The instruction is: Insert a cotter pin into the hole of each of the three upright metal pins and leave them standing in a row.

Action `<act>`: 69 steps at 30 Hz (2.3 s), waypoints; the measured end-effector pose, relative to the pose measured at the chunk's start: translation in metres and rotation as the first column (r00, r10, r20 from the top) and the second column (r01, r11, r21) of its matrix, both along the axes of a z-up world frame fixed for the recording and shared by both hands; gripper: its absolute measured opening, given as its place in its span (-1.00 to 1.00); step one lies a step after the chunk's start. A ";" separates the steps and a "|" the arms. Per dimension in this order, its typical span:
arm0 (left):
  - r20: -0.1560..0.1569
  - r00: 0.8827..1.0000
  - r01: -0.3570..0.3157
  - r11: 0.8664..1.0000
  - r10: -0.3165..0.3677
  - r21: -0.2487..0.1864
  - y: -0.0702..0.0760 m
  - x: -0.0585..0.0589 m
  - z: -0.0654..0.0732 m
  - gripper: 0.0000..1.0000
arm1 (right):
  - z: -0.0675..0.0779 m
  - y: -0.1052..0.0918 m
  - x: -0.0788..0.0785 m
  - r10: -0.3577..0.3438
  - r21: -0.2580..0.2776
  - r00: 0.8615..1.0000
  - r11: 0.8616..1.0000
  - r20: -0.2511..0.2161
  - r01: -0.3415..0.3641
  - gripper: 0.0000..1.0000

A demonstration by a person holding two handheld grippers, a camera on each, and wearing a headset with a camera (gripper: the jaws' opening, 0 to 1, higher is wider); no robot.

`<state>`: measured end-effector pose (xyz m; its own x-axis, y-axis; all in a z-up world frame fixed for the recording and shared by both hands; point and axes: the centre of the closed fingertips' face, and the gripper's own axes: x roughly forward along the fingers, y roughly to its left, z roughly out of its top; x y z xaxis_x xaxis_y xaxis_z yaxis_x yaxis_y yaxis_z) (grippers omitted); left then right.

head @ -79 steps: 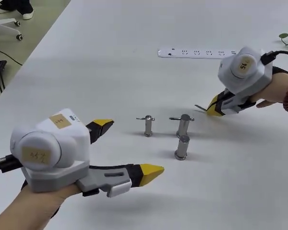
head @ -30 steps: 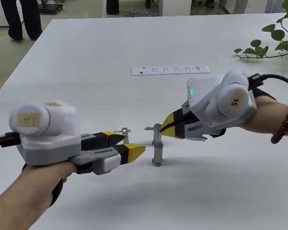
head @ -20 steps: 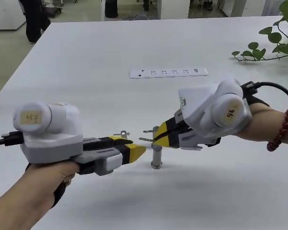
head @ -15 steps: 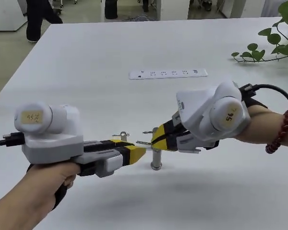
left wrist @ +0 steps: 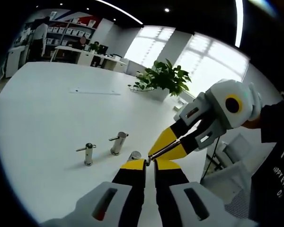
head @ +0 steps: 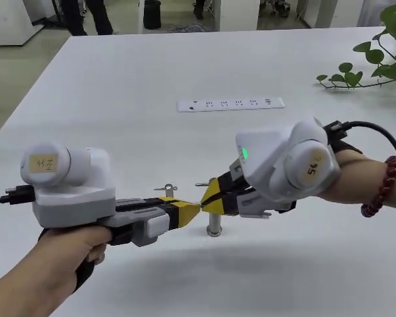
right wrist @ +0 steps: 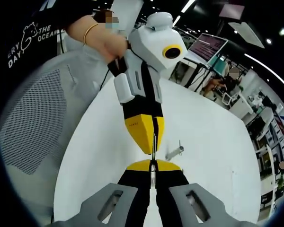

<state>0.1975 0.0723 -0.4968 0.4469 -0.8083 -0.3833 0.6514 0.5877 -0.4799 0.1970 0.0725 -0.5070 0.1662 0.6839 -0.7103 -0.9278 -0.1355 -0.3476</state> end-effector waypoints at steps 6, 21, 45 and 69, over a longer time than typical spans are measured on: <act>-0.007 1.000 -0.010 1.000 0.010 -0.015 0.000 0.001 0.000 -1.00 | 0.001 0.001 0.000 0.005 -0.002 1.000 1.000 0.005 -0.005 -1.00; -0.012 1.000 -0.021 0.999 0.020 -0.029 0.001 0.001 0.000 -1.00 | 0.001 0.003 -0.001 0.016 -0.005 1.000 1.000 0.017 -0.016 -1.00; 0.087 0.996 0.005 0.999 0.000 -0.051 0.003 -0.001 0.004 -1.00 | 0.001 -0.001 0.001 -0.174 0.104 0.948 0.973 -0.268 0.208 -0.99; 0.182 0.977 0.132 0.985 -0.111 -0.111 0.007 -0.019 0.009 -1.00 | 0.005 -0.009 -0.020 -0.155 0.202 0.715 0.899 -0.681 0.388 -0.75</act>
